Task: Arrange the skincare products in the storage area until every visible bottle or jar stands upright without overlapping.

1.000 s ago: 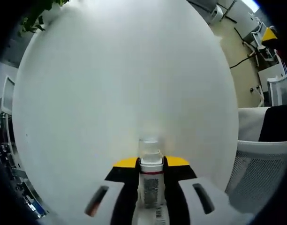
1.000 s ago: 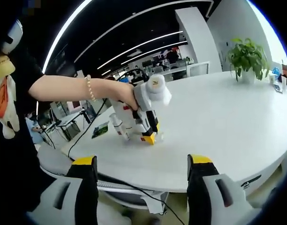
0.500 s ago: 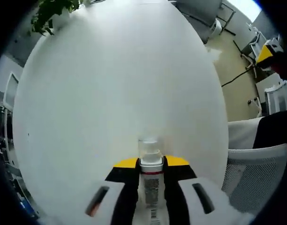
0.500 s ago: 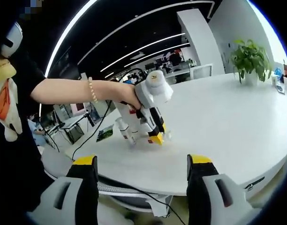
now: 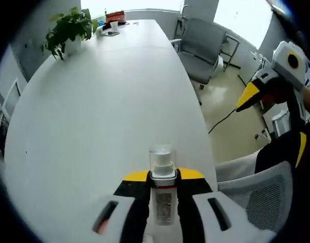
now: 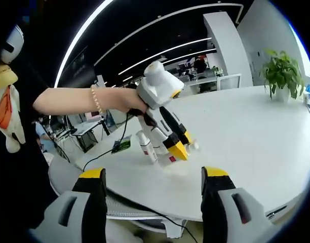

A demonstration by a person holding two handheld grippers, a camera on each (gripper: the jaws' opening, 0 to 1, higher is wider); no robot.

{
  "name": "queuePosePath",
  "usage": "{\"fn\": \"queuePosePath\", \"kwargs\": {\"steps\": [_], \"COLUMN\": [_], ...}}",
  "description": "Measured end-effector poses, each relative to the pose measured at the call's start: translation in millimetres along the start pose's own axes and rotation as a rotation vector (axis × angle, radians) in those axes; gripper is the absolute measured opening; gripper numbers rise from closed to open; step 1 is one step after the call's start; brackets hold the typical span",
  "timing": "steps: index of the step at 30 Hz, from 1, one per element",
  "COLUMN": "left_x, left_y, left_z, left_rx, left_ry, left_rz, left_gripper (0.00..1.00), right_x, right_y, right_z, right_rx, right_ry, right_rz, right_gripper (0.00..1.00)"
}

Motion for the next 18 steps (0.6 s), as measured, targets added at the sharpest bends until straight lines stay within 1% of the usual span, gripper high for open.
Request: {"fn": "queuePosePath", "kwargs": {"steps": [1,2,5,7,8,9,10,11,12,13,14,16,18], "left_x": [4.4,8.7,21.9,34.1,40.6,44.7,48.0,55.0,59.9,66.8,70.2,80.3,89.5], "left_y": [-0.1,-1.1,-2.6,-3.0,-3.6,-3.2,0.6,3.8,4.4,7.9,11.0,16.9,21.4], "left_z": [2.5,6.5,14.5,22.0,28.6,30.5,26.8,28.9,34.4,37.5,37.7,44.3,49.6], "left_rx": [0.017,0.017,0.059,0.086,0.123,0.139,0.154,0.144,0.156,0.143,0.153,0.159,0.170], "left_ry": [-0.003,-0.009,-0.011,-0.010,-0.012,-0.015,-0.021,-0.018,-0.025,-0.027,-0.035,-0.044,-0.048], "left_rz": [0.020,0.046,0.136,0.227,0.277,0.309,0.338,0.380,0.396,0.417,0.424,0.450,0.487], "left_gripper": [0.24,0.24,0.24,0.24,0.24,0.24,0.24,0.24,0.25,0.25,0.25,0.25,0.25], "right_x": [-0.6,-1.4,-5.6,-9.1,-10.7,-13.7,-15.9,-18.1,-20.4,-23.6,-25.7,-31.8,-38.2], "right_y": [-0.8,-1.7,-5.1,-7.3,-8.2,-9.5,-10.3,-11.0,-12.0,-13.4,-14.3,-16.6,-17.9], "right_z": [-0.9,-1.8,-6.0,-8.7,-9.7,-11.6,-12.5,-13.3,-14.0,-15.2,-16.0,-18.1,-20.9], "right_rx": [0.003,0.007,0.018,0.027,0.029,0.034,0.041,0.047,0.051,0.055,0.059,0.067,0.073], "right_ry": [-0.003,-0.005,-0.023,-0.039,-0.046,-0.055,-0.062,-0.068,-0.073,-0.082,-0.089,-0.104,-0.121], "right_rz": [0.000,0.001,-0.004,-0.009,-0.012,-0.018,-0.025,-0.031,-0.035,-0.041,-0.044,-0.048,-0.056], "right_gripper": [0.76,0.76,0.75,0.75,0.75,0.75,0.75,0.74,0.74,0.74,0.74,0.73,0.72]}}
Point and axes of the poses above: the point that each gripper's makers call its tool centre point, and the gripper's own axes: x roughly backward along the fingers, z roughly to its right, y roughly out of its underside, the point moved 9 cm from there along x, roughly backward along the fingers, and after that the axes turned 15 degrees about -x, right-handed, at the moved point
